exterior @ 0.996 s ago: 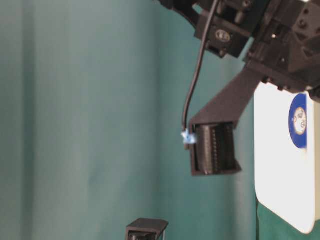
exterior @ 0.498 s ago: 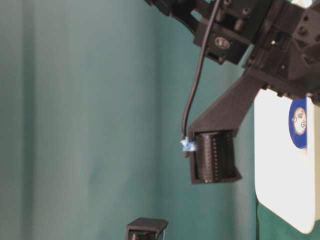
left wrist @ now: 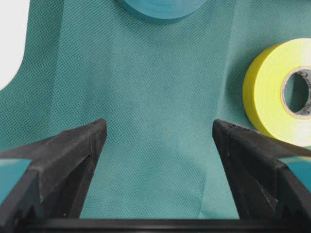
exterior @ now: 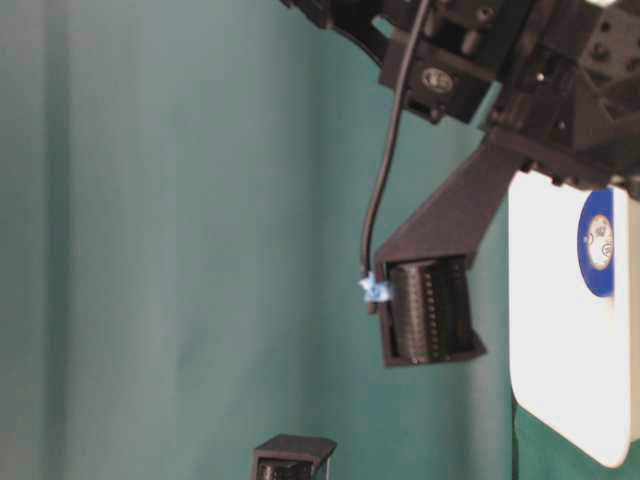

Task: Put the tape alternately from left to right into the white case.
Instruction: 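Lift the orange roll and carry it to the tray's back right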

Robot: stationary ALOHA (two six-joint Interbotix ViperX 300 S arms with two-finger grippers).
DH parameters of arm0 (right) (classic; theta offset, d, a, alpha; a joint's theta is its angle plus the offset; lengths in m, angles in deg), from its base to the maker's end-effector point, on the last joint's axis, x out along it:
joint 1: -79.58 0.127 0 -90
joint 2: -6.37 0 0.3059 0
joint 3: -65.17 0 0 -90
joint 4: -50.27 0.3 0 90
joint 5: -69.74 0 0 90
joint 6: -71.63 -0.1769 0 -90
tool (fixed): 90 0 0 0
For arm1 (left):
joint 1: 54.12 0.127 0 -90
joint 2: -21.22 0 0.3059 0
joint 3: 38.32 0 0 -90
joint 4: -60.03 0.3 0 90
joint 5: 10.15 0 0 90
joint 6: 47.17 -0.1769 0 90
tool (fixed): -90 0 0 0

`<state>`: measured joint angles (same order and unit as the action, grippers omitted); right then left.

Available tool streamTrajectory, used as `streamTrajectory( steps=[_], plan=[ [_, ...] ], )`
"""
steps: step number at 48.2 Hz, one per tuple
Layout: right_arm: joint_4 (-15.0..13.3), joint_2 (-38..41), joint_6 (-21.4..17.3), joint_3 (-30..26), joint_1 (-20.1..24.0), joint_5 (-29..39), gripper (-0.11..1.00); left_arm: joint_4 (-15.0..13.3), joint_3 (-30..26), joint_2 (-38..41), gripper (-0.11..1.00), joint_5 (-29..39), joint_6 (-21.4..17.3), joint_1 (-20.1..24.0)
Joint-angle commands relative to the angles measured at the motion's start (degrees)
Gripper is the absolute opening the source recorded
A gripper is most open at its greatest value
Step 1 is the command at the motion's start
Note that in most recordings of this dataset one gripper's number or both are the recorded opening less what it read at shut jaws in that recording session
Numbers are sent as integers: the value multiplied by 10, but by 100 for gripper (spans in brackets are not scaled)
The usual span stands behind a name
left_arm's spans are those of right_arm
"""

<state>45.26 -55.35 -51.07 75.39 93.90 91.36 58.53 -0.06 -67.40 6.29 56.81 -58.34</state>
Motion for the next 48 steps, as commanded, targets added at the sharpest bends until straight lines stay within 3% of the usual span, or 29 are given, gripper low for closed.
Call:
streamTrajectory(
  steps=[1, 13, 20, 31, 48],
  plan=[
    [-2, -45, 3, -5, 3, 11, 28, 0, -7, -7, 68, -3, -2, 4],
    [-44, -122, -3, 29, -6, 40, 28, 0, -4, -7, 68, -3, -2, 3],
    [-54, -155, -2, 50, -26, 41, 28, 0, -4, -8, 68, -3, -2, 3],
    [-61, -187, -2, 77, -78, 50, 28, 0, -4, -8, 68, -3, -1, 3],
    [-105, -221, 0, 104, -166, 50, 28, 0, -4, -8, 68, -3, 0, 4]
  ],
)
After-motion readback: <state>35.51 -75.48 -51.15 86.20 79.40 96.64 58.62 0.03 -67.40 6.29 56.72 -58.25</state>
